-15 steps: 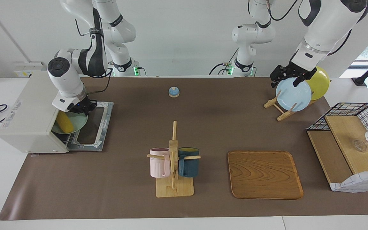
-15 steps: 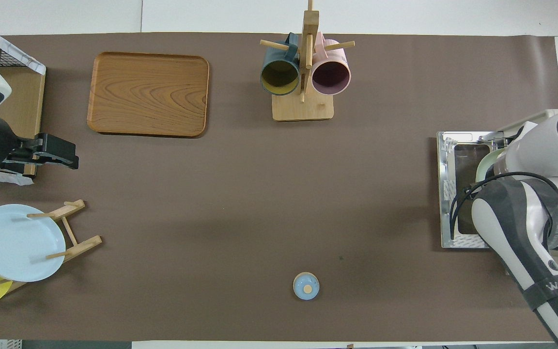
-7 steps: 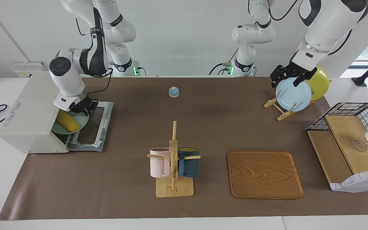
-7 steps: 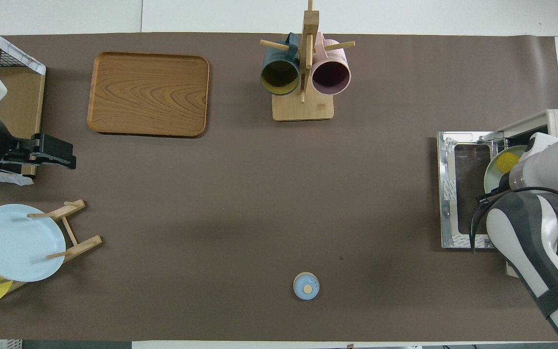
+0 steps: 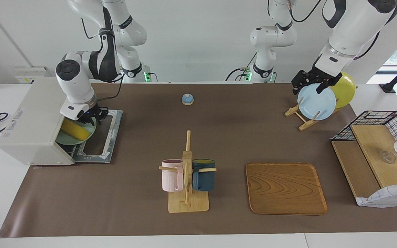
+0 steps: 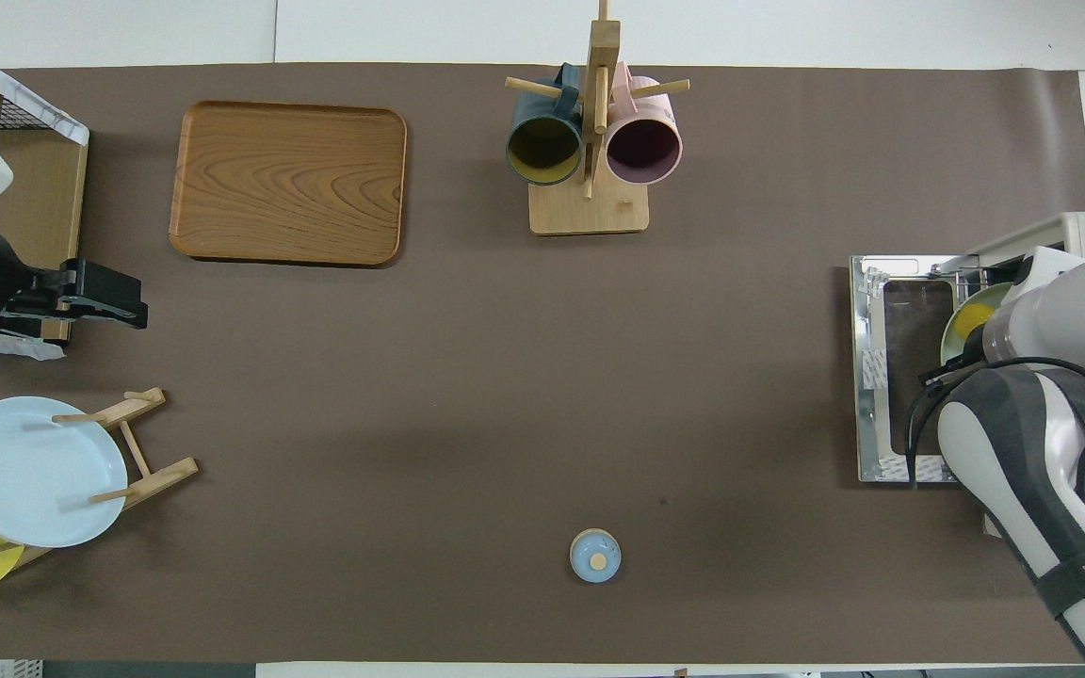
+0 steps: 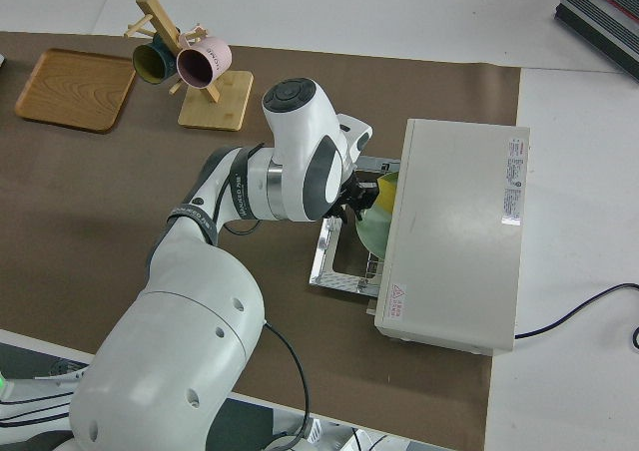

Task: Put corn in oven
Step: 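Release the plate inside the oven and withdraw the right gripper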

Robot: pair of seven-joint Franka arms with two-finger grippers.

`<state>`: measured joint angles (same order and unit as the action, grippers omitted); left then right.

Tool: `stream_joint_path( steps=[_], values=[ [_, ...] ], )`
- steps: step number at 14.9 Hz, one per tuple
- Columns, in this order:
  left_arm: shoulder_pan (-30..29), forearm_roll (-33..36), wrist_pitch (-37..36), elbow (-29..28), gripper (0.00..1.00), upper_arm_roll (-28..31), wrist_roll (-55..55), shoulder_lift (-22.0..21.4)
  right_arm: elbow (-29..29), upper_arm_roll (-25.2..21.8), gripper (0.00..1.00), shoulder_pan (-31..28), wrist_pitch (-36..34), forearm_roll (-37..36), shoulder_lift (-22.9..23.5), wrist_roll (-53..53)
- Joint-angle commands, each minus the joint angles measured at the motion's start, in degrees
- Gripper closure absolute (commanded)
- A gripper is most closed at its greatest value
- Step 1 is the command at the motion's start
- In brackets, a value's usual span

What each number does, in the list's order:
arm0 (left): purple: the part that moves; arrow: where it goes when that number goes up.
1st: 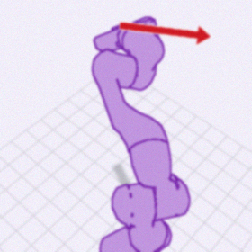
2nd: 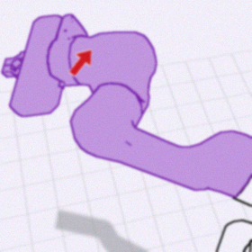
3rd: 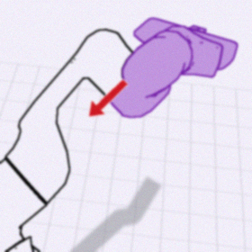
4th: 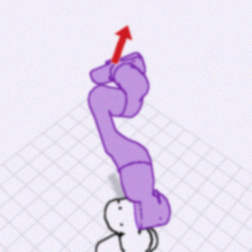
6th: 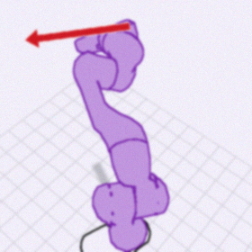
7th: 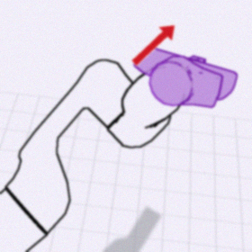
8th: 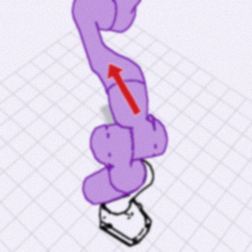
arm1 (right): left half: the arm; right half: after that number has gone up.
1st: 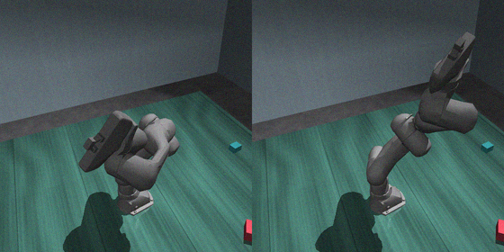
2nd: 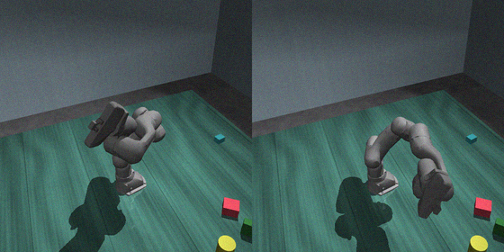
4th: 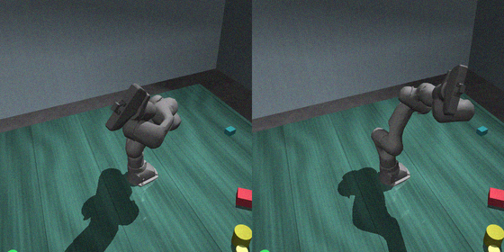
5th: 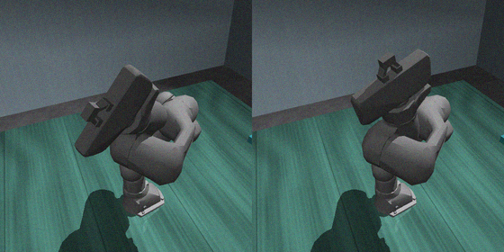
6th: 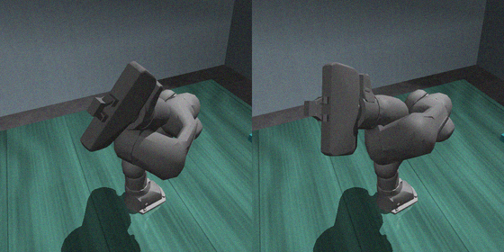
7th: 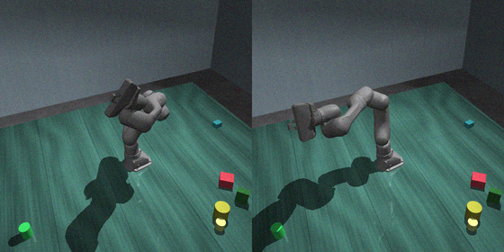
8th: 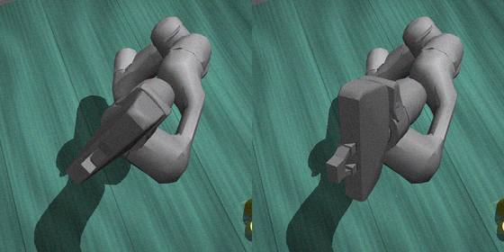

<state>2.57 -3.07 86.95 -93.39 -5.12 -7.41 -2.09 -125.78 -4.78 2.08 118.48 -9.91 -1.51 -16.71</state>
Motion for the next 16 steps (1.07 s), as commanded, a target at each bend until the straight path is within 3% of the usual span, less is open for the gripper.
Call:
stream_joint_path(
  steps=[1,2,7,16],
  values=[
    [-0.5,1.0,-1.0,0.3,0.00,-0.3,0.1,-0.5,3.3,0.4,0.95,4.8,-0.6,0.1,2.0,8.8],
    [-0.5,1.0,-1.0,0.3,0.00,-0.3,0.1,-0.5,3.1,0.4,1.00,6.1,0.6,0.1,2.7,12.6],
    [-0.5,1.0,-1.0,0.2,0.00,-0.3,0.1,-0.5,2.3,0.4,1.00,8.6,8.6,0.3,10.3,20.1],
    [-0.5,1.0,-1.0,0.3,0.00,-0.3,0.1,-0.5,-0.7,0.3,1.00,7.4,8.3,0.3,9.9,20.0]
  ],
)
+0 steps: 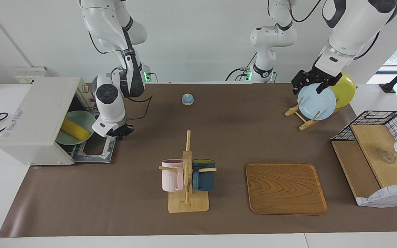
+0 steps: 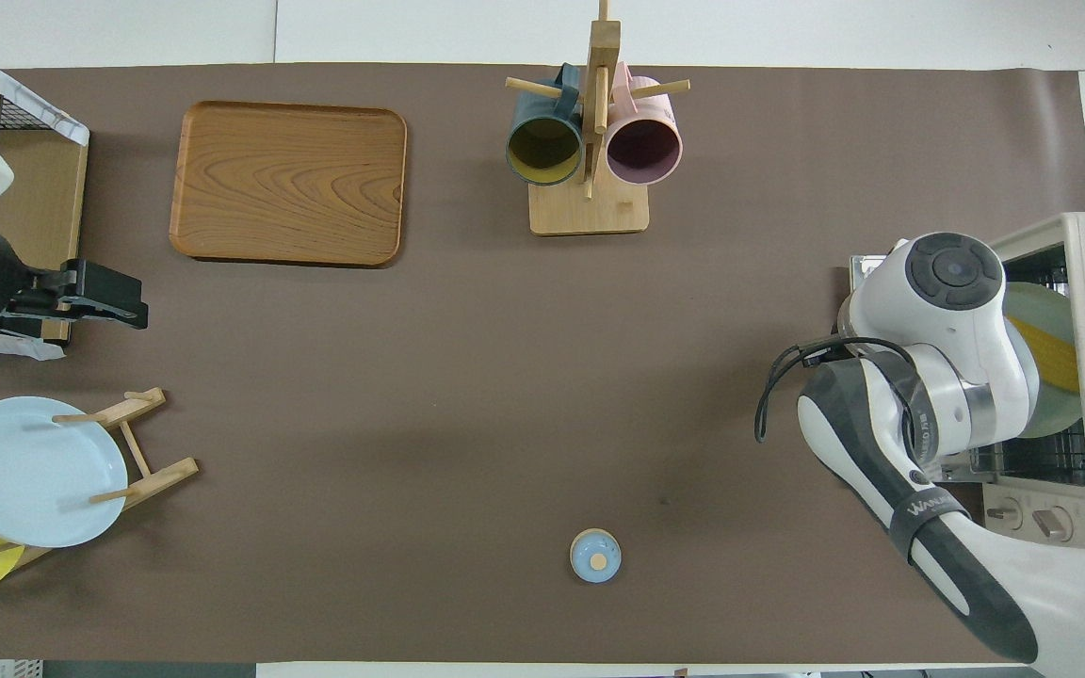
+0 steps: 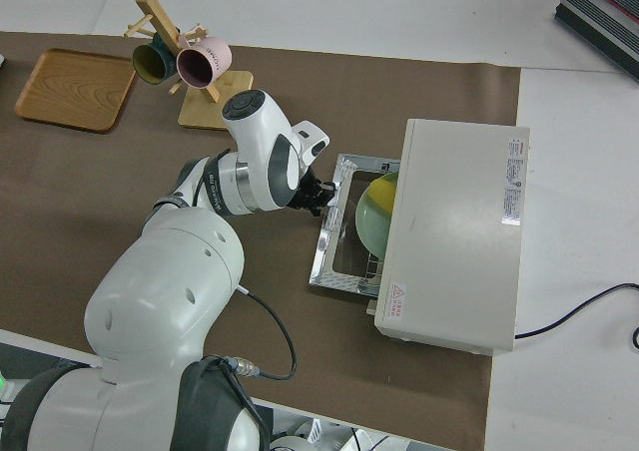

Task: Put corn in oven
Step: 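Release the plate inside the oven and withdraw the right gripper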

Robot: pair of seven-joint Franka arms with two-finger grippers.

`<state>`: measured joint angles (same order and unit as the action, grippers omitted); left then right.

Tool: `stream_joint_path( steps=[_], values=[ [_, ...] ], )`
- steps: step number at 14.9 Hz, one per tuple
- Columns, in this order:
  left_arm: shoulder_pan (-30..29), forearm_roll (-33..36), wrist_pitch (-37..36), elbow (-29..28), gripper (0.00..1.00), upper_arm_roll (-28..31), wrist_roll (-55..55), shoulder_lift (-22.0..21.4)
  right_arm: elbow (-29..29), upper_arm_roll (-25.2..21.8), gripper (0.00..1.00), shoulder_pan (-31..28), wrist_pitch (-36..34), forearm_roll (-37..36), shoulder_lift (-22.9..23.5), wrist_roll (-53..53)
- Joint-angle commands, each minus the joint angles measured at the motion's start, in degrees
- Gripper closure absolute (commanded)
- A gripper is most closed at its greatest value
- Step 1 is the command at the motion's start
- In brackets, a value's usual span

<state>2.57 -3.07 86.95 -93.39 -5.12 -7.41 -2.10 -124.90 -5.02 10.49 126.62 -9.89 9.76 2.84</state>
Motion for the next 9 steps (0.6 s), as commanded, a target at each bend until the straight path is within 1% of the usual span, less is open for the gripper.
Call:
stream_joint_path(
  steps=[1,4,6,7,9],
  values=[
    [-0.5,1.0,-1.0,0.3,0.00,-0.3,0.1,-0.5,-1.7,0.5,1.00,-1.3,0.4,0.2,-1.4,0.4],
    [-0.5,1.0,-1.0,0.3,0.00,-0.3,0.1,-0.5,-2.2,0.5,1.00,-2.0,0.2,0.1,-1.7,0.0],
    [-0.5,1.0,-1.0,0.3,0.00,-0.3,0.1,-0.5,-2.0,0.4,1.00,-2.0,-1.5,-0.5,-1.8,-0.7],
    [-0.5,1.0,-1.0,0.3,0.00,-0.3,0.1,-0.5,-1.3,0.4,1.00,-2.0,-3.9,-0.7,-1.8,-1.4],
    [-0.5,1.0,-1.0,0.3,0.00,-0.3,0.2,-0.5,2.0,0.2,1.00,-2.2,-8.7,-2.6,-1.8,-4.0]
  ],
)
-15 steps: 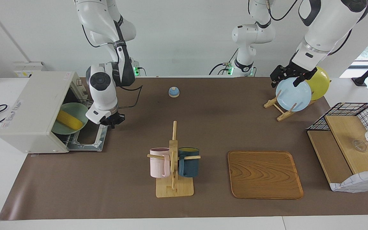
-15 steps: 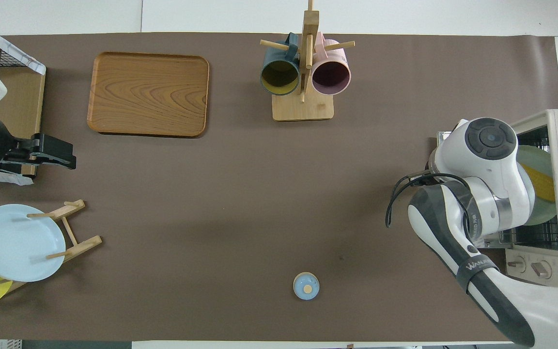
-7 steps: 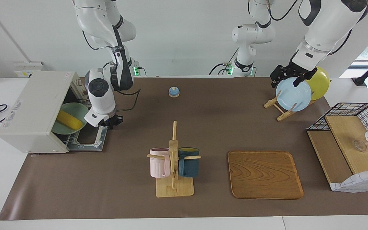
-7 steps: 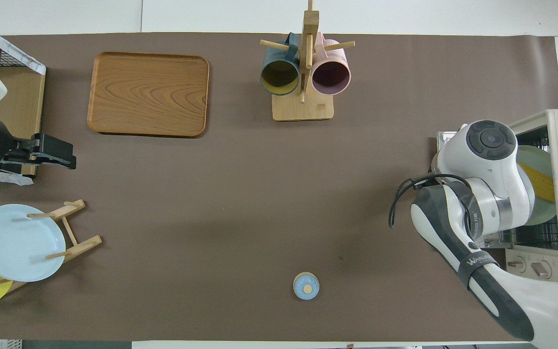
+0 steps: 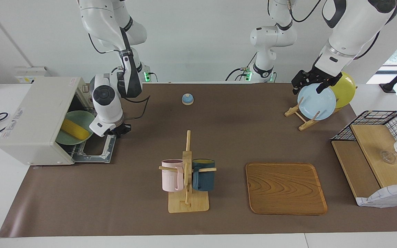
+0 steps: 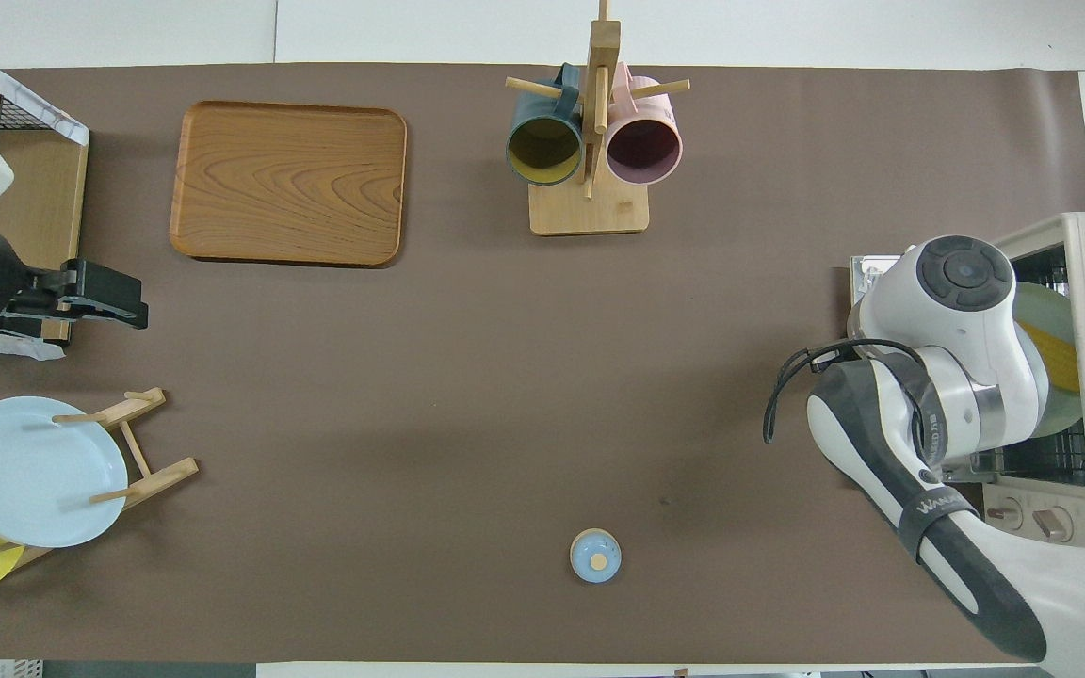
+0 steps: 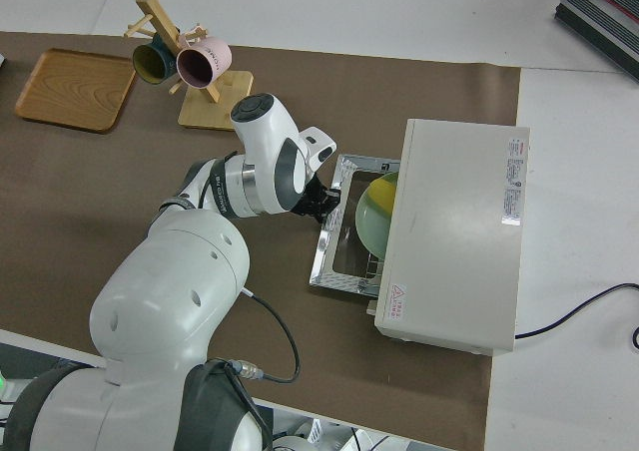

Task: Put corn in oven
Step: 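Release the plate inside the oven and withdraw the right gripper, then push the oven door shut with the right gripper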

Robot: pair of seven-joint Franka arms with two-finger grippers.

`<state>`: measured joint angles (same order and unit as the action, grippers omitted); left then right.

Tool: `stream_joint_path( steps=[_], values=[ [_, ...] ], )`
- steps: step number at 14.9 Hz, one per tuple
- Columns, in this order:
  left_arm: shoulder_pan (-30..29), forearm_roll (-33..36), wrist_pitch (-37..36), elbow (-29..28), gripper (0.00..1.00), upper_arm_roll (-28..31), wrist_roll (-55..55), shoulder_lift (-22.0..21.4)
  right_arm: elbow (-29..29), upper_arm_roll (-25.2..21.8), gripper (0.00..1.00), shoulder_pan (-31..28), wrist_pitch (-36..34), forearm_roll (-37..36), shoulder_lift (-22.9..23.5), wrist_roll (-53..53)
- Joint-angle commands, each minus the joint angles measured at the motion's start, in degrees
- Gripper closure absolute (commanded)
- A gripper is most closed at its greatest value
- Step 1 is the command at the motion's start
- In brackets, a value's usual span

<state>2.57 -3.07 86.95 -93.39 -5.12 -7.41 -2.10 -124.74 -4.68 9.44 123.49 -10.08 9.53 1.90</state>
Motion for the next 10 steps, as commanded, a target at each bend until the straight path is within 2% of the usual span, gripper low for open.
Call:
stream_joint_path(
  steps=[1,5,10],
  values=[
    [-0.5,1.0,-1.0,0.3,0.00,-0.3,0.1,-0.5,3.6,-0.4,1.00,-1.8,-7.5,-2.8,-1.6,-5.7],
    [-0.5,1.0,-1.0,0.3,0.00,-0.3,0.1,-0.5,11.0,-0.4,1.00,-6.4,-16.2,-2.8,-2.3,-15.2],
    [-0.5,1.0,-1.0,0.3,0.00,-0.3,0.1,-0.5,15.3,-0.4,1.00,-10.1,-21.9,-2.8,-4.3,-22.8]
  ],
)
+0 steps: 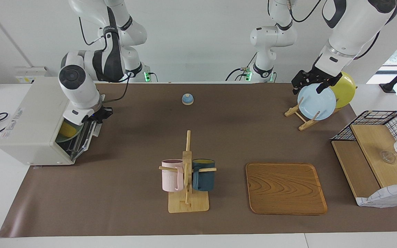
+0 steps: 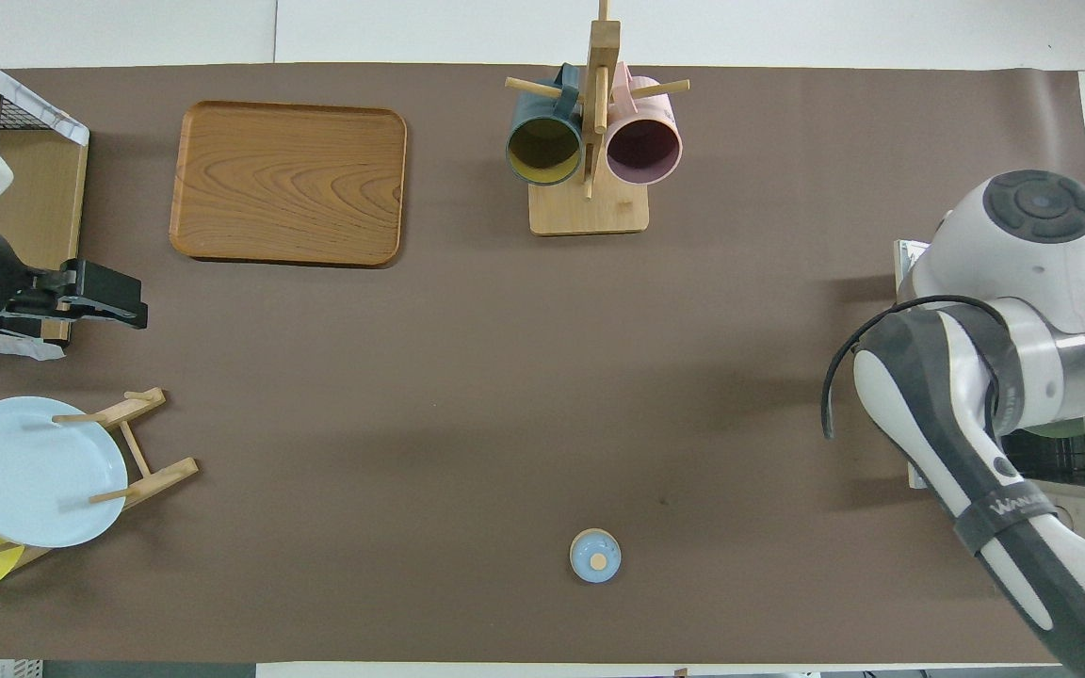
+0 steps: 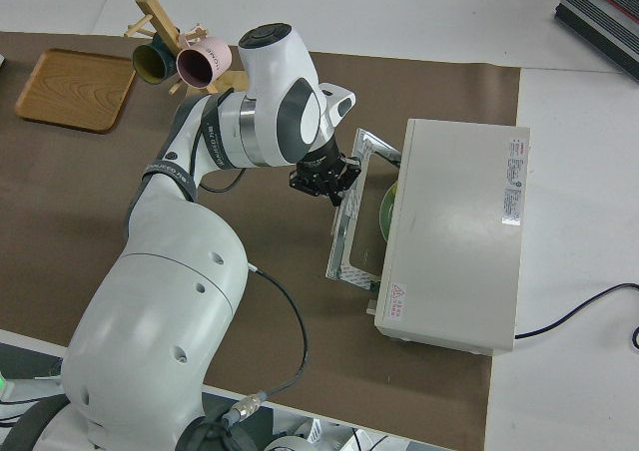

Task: Put corn in oven
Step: 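Push the oven door shut with the right gripper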

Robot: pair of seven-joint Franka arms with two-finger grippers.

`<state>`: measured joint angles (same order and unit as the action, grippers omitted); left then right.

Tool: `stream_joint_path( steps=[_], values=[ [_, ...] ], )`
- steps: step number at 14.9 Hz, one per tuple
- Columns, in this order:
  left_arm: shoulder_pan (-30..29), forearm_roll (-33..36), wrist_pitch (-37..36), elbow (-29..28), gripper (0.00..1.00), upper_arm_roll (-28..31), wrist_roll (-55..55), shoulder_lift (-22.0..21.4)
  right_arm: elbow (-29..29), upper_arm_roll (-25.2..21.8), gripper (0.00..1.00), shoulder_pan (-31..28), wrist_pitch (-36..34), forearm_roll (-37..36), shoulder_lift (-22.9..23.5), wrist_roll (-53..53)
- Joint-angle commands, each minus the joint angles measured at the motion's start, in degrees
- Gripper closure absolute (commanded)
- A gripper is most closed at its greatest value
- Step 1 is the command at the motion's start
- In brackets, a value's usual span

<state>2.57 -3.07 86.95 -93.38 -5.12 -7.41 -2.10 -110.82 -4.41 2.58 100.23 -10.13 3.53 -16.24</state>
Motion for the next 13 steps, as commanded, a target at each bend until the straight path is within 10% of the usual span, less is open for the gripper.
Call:
stream_joint_path(
  steps=[1,13],
  values=[
    [-0.5,1.0,-1.0,0.3,0.00,-0.3,0.1,-0.5,1.4,-0.7,1.00,-4.1,1.4,-2.4,1.6,-5.8],
    [-0.5,1.0,-1.0,0.3,0.00,-0.3,0.1,-0.5,8.0,-0.1,0.91,-5.1,-8.3,-1.9,-3.3,-10.5]
  ],
)
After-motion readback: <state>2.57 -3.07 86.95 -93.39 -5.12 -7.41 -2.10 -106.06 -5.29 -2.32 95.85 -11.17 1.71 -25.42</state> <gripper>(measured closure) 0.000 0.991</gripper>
